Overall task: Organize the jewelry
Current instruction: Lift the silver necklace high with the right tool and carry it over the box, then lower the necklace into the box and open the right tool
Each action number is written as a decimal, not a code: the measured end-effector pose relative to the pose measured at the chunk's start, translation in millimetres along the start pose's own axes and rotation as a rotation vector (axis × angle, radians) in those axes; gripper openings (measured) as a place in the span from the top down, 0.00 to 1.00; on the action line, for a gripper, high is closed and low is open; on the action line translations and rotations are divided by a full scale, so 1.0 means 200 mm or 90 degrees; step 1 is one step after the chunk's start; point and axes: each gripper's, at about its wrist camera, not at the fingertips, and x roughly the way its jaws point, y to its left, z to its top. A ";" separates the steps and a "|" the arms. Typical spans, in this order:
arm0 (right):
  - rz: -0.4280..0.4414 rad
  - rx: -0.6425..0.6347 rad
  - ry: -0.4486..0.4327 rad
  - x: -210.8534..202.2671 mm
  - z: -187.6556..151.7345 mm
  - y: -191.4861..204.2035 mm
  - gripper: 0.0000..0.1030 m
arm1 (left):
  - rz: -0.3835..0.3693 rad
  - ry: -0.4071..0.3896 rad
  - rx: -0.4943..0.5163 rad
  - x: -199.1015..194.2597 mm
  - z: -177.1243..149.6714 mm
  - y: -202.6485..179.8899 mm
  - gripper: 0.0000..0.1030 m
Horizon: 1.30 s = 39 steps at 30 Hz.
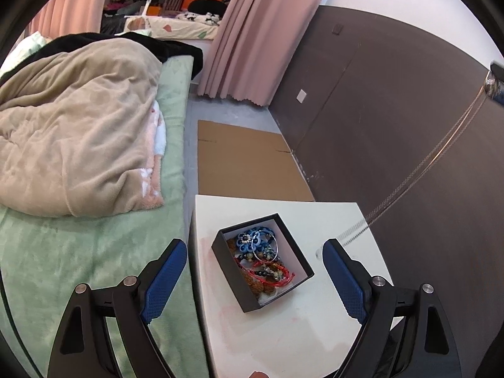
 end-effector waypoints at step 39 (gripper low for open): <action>0.081 0.026 0.175 0.72 -0.47 0.11 0.60 | 0.048 -0.021 -0.039 -0.08 0.00 0.22 0.14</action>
